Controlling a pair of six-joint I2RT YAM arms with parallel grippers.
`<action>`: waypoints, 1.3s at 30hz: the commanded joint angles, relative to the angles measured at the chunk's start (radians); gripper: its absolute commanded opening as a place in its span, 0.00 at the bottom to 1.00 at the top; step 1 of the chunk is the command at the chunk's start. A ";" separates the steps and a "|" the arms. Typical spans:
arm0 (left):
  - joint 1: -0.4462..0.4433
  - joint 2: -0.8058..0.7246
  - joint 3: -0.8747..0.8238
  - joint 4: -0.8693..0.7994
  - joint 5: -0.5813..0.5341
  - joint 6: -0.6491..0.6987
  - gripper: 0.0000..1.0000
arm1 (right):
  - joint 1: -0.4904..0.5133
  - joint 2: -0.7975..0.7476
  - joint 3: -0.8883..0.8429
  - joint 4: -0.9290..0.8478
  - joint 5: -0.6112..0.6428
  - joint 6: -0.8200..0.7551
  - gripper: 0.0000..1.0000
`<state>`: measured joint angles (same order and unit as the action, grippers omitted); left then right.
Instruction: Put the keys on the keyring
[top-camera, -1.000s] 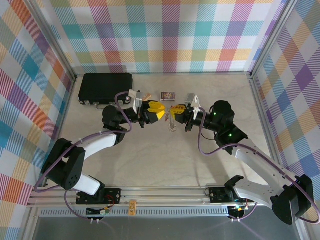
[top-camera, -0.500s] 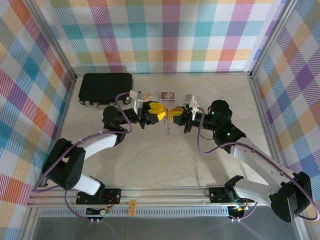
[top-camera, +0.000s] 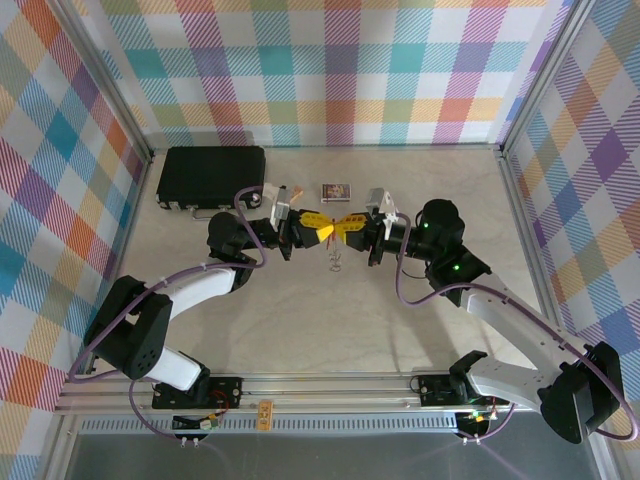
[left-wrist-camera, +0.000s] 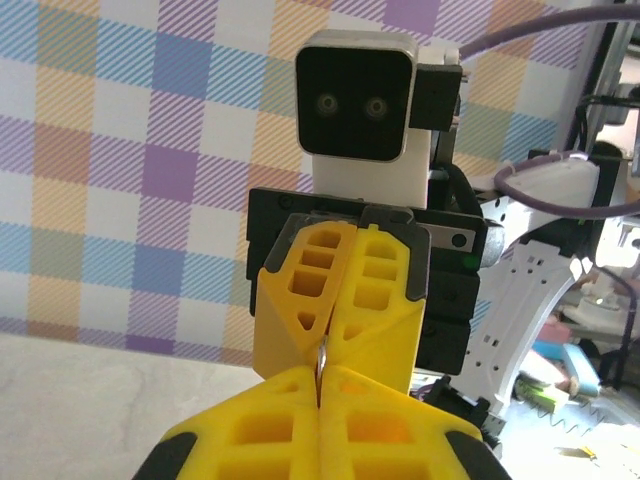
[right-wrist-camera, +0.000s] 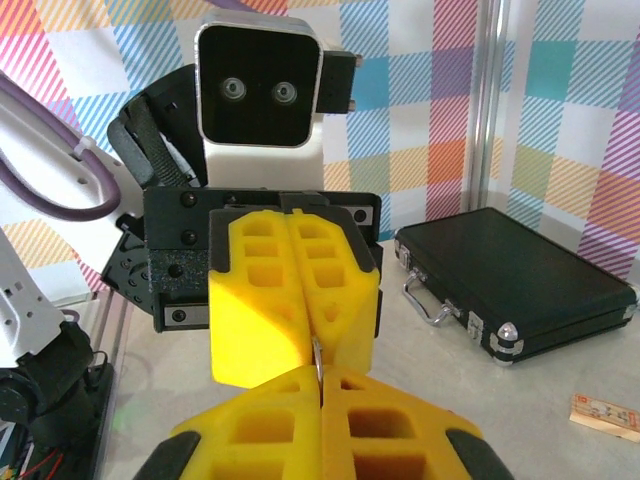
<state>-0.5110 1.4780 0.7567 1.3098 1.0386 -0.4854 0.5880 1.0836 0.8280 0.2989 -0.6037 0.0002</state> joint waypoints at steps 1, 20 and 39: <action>-0.014 0.004 0.030 0.028 0.036 -0.002 0.00 | -0.005 -0.003 0.026 0.028 -0.003 0.003 0.00; 0.023 -0.017 0.002 -0.228 0.079 0.204 0.00 | -0.011 0.039 0.351 -0.790 0.109 -0.314 0.24; 0.014 -0.130 0.002 -0.601 0.052 0.499 0.00 | -0.005 0.281 0.631 -1.128 0.069 -0.410 0.30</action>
<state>-0.4950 1.3640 0.7563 0.7071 1.0733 -0.0177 0.5819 1.3556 1.4197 -0.7803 -0.4923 -0.3836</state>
